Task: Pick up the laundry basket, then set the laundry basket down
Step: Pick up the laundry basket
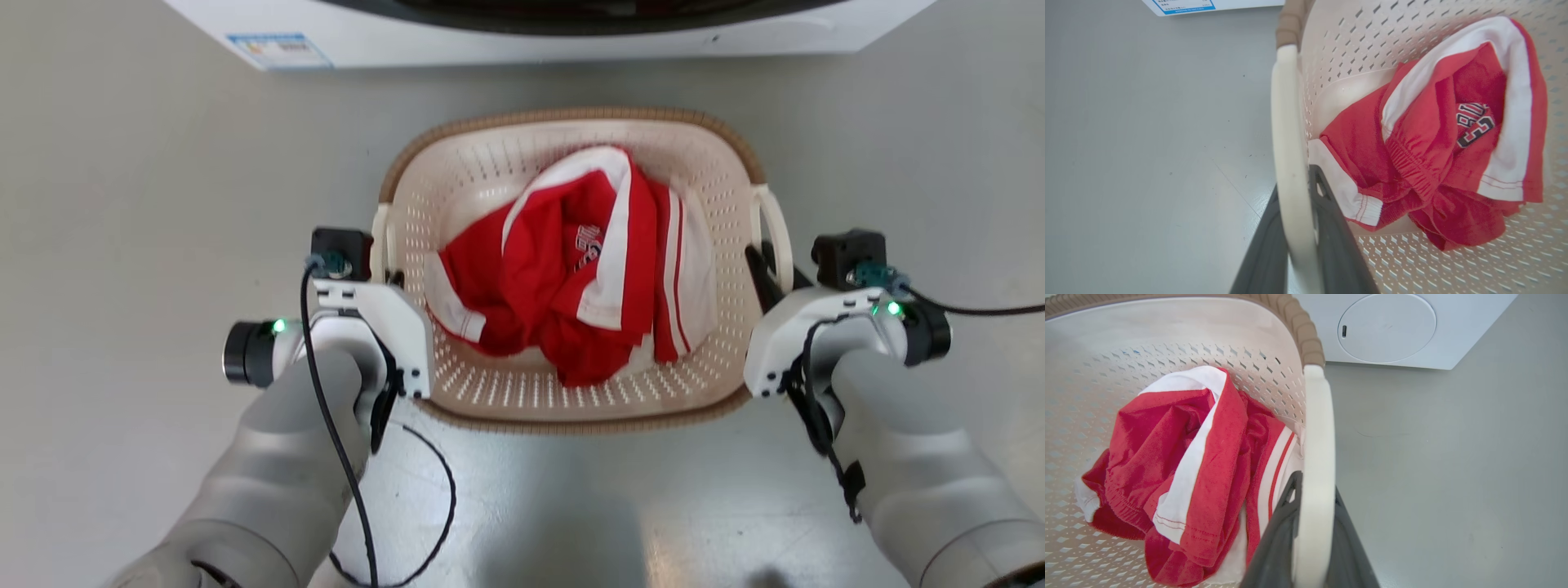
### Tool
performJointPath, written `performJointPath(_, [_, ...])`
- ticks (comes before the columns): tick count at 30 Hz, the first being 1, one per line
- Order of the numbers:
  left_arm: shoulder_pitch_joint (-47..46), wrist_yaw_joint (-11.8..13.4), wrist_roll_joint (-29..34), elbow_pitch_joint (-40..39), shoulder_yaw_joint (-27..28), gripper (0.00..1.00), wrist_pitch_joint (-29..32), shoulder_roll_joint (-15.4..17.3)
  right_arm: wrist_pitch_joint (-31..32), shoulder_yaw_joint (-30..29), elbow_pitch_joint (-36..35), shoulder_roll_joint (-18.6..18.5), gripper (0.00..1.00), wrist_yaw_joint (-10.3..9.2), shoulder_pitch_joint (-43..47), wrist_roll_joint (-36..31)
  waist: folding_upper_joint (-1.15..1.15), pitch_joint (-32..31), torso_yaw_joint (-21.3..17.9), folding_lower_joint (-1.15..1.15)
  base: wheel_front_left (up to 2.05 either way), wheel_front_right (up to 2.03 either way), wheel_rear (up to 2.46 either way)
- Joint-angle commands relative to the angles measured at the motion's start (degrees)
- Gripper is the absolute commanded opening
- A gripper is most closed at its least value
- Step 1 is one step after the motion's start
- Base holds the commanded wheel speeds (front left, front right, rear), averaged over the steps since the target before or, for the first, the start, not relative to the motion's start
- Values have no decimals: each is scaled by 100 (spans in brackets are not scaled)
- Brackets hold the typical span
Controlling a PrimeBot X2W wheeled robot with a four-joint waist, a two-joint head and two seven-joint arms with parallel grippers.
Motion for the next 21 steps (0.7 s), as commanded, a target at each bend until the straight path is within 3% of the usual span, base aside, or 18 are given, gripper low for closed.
performJointPath(1, [120, -33, 8, 1, 37, 0, -16, 108, 11, 185, -38, 163, 0, 44, 330, 38, 0, -243, -78, 0, 0, 0, 0])
performJointPath(21, [874, -278, -107, 169, -66, 0, 239, 157, 94, 636, 210, 223, 0, 44, 874, 712, 0, -1639, -208, 0, 0, 0, 0])
